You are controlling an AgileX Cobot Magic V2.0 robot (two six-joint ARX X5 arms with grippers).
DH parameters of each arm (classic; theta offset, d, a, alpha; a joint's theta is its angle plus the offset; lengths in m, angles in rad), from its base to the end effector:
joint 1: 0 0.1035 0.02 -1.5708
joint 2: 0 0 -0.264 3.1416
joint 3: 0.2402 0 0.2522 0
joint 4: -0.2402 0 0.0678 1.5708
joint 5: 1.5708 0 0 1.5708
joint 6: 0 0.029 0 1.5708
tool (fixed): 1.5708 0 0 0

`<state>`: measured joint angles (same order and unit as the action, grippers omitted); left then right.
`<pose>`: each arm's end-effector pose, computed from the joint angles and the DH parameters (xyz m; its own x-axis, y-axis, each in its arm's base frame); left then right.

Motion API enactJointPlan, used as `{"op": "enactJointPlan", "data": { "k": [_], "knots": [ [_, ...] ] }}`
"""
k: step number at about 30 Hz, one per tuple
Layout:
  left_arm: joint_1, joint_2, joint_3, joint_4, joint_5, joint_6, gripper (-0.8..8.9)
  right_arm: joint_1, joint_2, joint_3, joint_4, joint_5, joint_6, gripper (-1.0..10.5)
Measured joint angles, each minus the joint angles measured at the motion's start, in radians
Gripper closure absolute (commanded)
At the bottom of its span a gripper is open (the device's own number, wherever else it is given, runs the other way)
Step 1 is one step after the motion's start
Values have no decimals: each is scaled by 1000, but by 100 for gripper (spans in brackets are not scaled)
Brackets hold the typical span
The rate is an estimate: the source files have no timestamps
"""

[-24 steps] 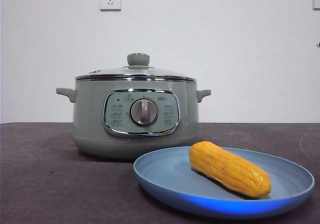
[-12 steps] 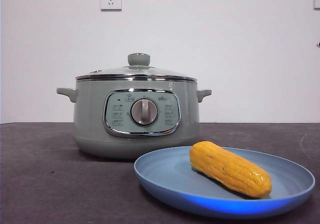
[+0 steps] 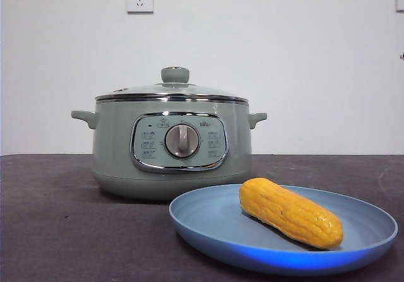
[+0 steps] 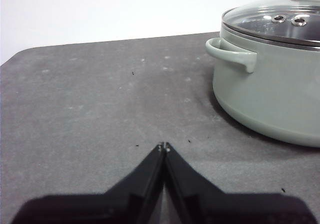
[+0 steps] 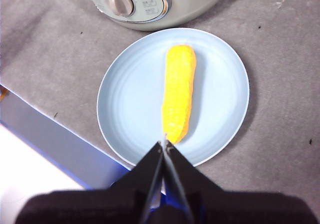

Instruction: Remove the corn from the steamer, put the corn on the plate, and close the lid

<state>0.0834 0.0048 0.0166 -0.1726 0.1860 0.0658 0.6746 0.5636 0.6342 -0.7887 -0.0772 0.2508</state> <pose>0.0954 0.0026 0.1522 0.9821 -0.1035 -0.1573 0.1103 0.9933 0.0354 0.0843 0.0703 0.2580 0.5382 0.5292 -0.6560 -0.5197 0.8211 0.2361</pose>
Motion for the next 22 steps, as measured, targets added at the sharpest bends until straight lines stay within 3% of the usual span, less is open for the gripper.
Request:
{"op": "enactJointPlan", "data": {
  "k": [7, 11, 17, 22],
  "knots": [
    [0, 0, 0, 0, 0, 0, 817, -7, -10, 0, 0, 2, 0, 945],
    [0, 0, 0, 0, 0, 0, 817, -60, -61, 0, 5, 1, -7, 945],
    [0, 0, 0, 0, 0, 0, 817, -292, -156, 0, 85, 2, -72, 945],
    [0, 0, 0, 0, 0, 0, 817, -484, -228, 0, 138, 2, -174, 945]
  ]
}}
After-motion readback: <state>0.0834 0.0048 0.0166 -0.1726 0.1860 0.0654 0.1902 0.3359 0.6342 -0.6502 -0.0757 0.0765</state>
